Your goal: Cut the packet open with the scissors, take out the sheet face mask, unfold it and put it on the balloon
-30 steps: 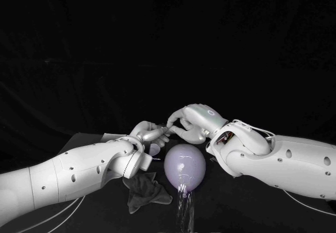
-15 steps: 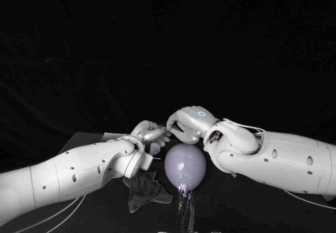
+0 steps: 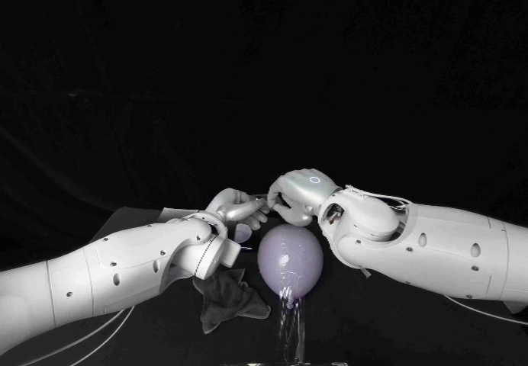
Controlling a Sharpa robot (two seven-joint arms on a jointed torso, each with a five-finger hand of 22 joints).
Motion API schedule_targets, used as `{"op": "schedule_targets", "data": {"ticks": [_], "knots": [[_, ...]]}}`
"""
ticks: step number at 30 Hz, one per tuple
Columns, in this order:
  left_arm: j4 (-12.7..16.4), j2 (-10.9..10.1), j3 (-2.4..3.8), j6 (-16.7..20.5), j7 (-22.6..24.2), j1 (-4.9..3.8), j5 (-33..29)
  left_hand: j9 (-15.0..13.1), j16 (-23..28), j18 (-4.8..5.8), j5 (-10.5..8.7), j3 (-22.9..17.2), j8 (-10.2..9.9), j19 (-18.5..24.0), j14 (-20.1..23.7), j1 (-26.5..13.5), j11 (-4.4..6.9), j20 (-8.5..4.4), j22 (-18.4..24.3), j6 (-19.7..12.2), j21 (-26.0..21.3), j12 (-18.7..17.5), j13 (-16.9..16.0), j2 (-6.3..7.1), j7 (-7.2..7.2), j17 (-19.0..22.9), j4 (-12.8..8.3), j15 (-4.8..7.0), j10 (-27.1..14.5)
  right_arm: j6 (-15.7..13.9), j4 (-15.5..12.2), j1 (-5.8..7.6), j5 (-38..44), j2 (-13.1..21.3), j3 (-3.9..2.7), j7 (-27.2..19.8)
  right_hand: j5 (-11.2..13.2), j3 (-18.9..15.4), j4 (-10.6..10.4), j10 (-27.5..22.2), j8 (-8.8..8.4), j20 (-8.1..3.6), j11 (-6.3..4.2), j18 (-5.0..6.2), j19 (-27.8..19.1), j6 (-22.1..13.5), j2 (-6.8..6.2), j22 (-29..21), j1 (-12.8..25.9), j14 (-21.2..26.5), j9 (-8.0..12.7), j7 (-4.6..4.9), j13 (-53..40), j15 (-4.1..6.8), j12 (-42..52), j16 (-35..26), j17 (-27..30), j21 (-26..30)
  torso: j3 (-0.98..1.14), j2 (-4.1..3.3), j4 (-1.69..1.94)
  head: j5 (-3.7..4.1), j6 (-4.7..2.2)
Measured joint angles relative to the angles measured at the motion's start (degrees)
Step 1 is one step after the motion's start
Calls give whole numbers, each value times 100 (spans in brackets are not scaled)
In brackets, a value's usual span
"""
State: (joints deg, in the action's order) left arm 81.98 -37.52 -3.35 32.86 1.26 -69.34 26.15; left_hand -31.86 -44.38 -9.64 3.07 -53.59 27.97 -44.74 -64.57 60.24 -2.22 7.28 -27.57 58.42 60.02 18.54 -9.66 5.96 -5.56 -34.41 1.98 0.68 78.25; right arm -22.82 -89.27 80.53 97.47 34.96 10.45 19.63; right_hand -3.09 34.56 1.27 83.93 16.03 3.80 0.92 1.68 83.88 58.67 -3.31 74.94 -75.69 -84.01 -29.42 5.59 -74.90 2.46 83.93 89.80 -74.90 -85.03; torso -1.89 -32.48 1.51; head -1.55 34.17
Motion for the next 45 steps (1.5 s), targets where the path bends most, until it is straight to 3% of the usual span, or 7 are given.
{"op": "schedule_targets", "data": {"ticks": [10, 19, 25, 27, 33, 40, 45], "knots": [[22, 0, -2, -1, -22, -1, 62, 0, 0, 36, -2, 0, 0, 0, -1, 2, 0, 0, 1, 0, 0, 0, 0, -1, 0, 1, 0, -1, 0, 23, -1, -2, 98, 21, 2, 266, 1, 73, -73, -1, -33, 0, 0, 0, -1, -1, 77, -4, 78, 0, -2, -1, -3, 0, -13, -3, -2, 1, 0, -2, 0, 12, 9], [19, 4, -1, 0, -38, -6, 115, -6, 1, 38, -10, -10, -1, 0, -6, 2, 0, 0, 1, 0, 0, 0, 1, -2, 0, 2, 10, -6, 0, -47, -111, -4, 30, 114, 4, 316, -1, 385, -784, -2, -120, 1, 0, 0, -1, 26, 298, -2, 935, 1, 65, -20, -5, -1, 10, -8, -5, 5, -3, -1, 0, 12, 16], [17, 6, 0, 1, -45, -7, 138, -6, 1, 39, -23, -17, -4, 0, 10, 2, 0, 0, 2, 0, 0, 0, 1, -2, 0, 3, 17, 9, 0, -121, -173, -5, -62, 135, 4, 306, -14, 568, -964, -2, -170, 1, 0, 0, -2, 71, 281, 0, 1141, 1, 116, -24, -4, -1, 26, -4, -5, -28, -4, 0, 0, 5, 18], [17, 8, 0, 1, -47, -7, 145, -6, 1, 39, -23, -17, -5, 0, 10, 3, 0, 0, 2, 0, 0, 0, 2, -2, 0, 3, 17, 9, 0, -133, -152, -5, -89, 109, 4, 304, -14, 664, -882, -2, -171, 1, 0, 0, -2, 71, 266, 1, 1127, 1, 121, -24, -4, -1, 26, 0, -5, -28, -4, 0, 0, 5, 18], [23, 12, 0, 1, -52, -8, 158, -14, 1, 40, -26, -16, -5, 0, 18, 3, 0, 0, 3, -19, 0, 0, -2, -3, -19, 4, 17, 1, 0, -123, 41, -5, -108, -55, 4, 310, 14, 805, -420, -2, -220, 8, 0, 0, -9, 68, -1, 1, 856, 1, 111, -21, 0, -1, 25, 0, -1, -28, -4, 0, 1, 15, 20], [57, 13, 0, 1, -52, -9, 178, -78, 1, 40, -1, -39, -6, 82, 95, 18, 35, 19, 4, -83, 0, -1, -23, -18, -39, 6, 39, -33, -47, -30, 285, -5, -99, -229, 3, 337, 12, 793, 28, 4, -244, -3, 40, 0, 1, -95, -62, -2, 447, 2, 25, 96, -1, -2, -66, -2, 0, -9, -6, 0, 3, 32, 16], [86, 10, -1, 0, -33, -9, 194, -168, 1, 41, 0, -99, -81, 281, 362, 114, -87, 156, 75, -301, -106, 27, -42, -113, -131, 17, 99, -132, -357, 79, 336, -4, -91, -278, 2, 354, 9, 575, 247, 9, -375, -3, 114, 0, 1, -244, -217, -4, 309, 9, 51, 182, -3, -52, -124, -5, -1, 22, -9, 0, 5, 36, 19]]}}
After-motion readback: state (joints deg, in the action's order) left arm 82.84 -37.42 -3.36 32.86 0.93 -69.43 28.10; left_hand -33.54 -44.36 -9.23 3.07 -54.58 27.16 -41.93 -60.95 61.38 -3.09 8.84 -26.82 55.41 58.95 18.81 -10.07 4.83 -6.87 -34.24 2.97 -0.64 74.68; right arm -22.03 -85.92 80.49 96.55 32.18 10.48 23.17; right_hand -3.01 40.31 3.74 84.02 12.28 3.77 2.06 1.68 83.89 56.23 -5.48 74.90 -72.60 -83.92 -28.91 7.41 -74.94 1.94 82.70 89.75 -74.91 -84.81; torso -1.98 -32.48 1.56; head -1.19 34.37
